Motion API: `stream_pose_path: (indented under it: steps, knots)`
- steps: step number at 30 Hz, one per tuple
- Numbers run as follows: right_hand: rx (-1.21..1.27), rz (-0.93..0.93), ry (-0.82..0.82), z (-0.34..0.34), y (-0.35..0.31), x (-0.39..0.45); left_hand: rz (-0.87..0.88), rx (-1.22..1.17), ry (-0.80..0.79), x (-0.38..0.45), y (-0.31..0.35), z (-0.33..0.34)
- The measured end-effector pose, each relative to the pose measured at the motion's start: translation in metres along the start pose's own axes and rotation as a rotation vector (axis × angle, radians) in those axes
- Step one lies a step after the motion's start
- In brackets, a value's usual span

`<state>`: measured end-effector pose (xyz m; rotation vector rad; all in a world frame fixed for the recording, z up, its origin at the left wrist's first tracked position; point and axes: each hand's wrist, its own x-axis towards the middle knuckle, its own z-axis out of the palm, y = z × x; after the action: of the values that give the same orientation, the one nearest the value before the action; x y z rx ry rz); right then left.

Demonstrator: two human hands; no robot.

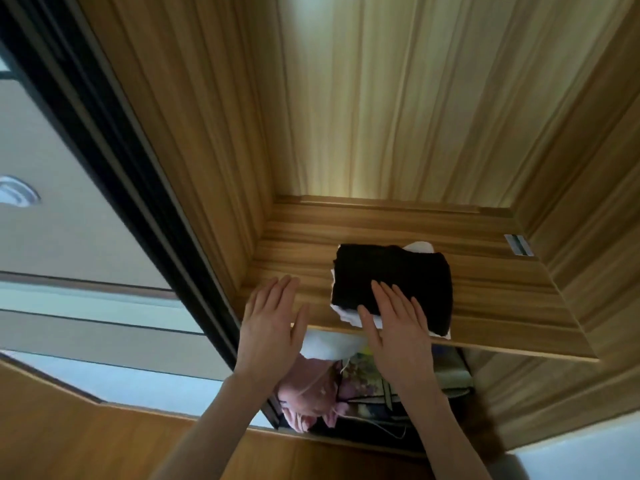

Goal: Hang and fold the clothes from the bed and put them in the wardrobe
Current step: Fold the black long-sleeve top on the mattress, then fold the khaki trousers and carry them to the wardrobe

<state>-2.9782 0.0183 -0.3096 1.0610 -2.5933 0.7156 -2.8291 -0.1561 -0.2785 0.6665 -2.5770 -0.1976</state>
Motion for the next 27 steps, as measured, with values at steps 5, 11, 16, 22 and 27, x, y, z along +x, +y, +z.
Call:
stream_pose_path:
  steps: [5, 11, 16, 22, 27]
  knots:
    - [0.069, -0.112, 0.017, -0.007, -0.059, -0.005, -0.077, 0.008, 0.141, -0.037, -0.032, -0.048]
    - [0.188, -0.231, 0.021, -0.013, -0.166, -0.03, -0.251, 0.073, 0.201, -0.116, -0.088, -0.112]
    - [0.266, -0.388, -0.055, -0.007, -0.266, -0.07, -0.415, 0.11, 0.278, -0.203, -0.142, -0.179]
    - [0.294, -0.567, -0.102, 0.003, -0.387, -0.131, -0.59, 0.208, 0.34, -0.314, -0.208, -0.258]
    - [0.368, -0.703, -0.164, 0.015, -0.495, -0.196, -0.75, 0.321, 0.388, -0.415, -0.253, -0.32]
